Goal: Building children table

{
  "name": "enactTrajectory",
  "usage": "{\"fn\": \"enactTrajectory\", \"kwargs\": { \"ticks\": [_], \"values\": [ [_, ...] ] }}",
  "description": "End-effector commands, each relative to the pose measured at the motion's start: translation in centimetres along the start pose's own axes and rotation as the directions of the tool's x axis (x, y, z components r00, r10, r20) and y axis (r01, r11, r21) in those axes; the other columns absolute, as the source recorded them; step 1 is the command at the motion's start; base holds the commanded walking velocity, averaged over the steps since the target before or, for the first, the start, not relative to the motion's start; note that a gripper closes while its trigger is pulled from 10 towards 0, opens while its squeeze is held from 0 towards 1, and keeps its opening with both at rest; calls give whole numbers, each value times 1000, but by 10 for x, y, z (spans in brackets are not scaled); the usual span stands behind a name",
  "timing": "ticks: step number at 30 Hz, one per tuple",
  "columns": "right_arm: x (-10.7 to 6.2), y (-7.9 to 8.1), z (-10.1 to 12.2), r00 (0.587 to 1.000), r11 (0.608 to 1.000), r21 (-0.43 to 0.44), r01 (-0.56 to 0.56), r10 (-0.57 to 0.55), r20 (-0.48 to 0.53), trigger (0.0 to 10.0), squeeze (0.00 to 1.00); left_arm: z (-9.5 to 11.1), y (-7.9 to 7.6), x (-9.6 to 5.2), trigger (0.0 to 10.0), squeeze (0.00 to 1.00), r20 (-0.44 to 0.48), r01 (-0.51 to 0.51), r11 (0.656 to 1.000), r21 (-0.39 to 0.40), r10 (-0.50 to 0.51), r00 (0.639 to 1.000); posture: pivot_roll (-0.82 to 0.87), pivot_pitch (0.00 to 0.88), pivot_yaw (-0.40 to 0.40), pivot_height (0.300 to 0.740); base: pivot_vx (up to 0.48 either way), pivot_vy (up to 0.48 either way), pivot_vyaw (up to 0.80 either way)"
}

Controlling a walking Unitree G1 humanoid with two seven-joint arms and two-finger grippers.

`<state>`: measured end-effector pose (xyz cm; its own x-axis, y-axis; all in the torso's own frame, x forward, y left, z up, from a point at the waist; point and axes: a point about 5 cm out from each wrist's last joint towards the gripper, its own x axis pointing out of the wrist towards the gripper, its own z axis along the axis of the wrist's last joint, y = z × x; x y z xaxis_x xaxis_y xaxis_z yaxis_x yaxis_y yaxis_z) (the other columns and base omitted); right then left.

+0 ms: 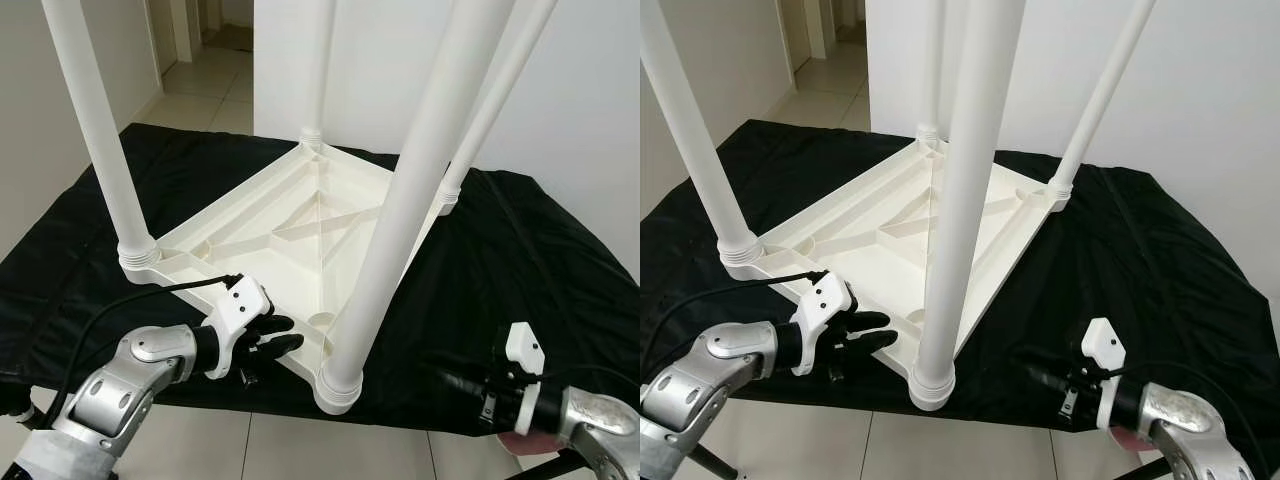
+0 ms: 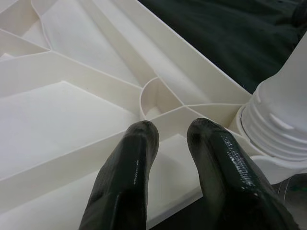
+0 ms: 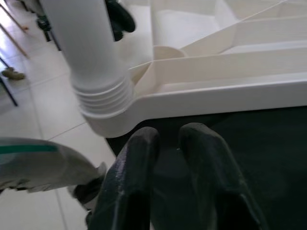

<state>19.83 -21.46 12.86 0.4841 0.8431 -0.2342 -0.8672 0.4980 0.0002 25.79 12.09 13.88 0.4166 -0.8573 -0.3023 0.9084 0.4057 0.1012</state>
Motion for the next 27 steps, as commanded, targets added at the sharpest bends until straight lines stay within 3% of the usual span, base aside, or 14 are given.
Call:
{"fn": "enactTrajectory", "kwargs": {
  "ticks": [1, 8, 13, 18, 19, 27],
  "values": [
    [-2, 3, 3, 999, 999, 9, -40, 40, -10, 10000, 1000, -1, 0, 4, 10000, 0, -8, 14, 1000, 16, -14, 1000, -41, 0, -72, 740, 0, 0, 0],
    [-4, 19, 5, 981, 981, 46, -189, 191, -35, 10000, 1000, -1, 2, 6, 10000, 0, -5, 29, 999, 25, -29, 1000, -41, 0, -67, 740, 0, 0, 0],
    [3, 26, 9, 958, 957, 55, -284, 286, -29, 10000, 1000, -5, 5, -5, 10000, 0, -34, 28, 999, 36, -27, 999, -32, 0, -68, 740, 0, 0, 0],
    [9, 24, 14, 960, 960, 7, -279, 279, -13, 10000, 1000, -7, 2, -11, 10000, 0, -45, 31, 999, 22, -30, 999, -18, 0, -73, 740, 0, 0, 0],
    [14, 22, 16, 962, 961, -9, -275, 275, -3, 10000, 0, -8, 0, -14, 10000, 0, -41, 29, 1000, 9, -28, 999, -11, 0, -77, 740, 0, 0, 0],
    [48, 23, 21, 971, 978, -28, -209, 211, 116, 10000, 0, -8, -10, -27, 10000, 0, -42, 35, 999, -26, -36, 998, 17, 0, -93, 740, 0, 0, 0]
  ]
}}
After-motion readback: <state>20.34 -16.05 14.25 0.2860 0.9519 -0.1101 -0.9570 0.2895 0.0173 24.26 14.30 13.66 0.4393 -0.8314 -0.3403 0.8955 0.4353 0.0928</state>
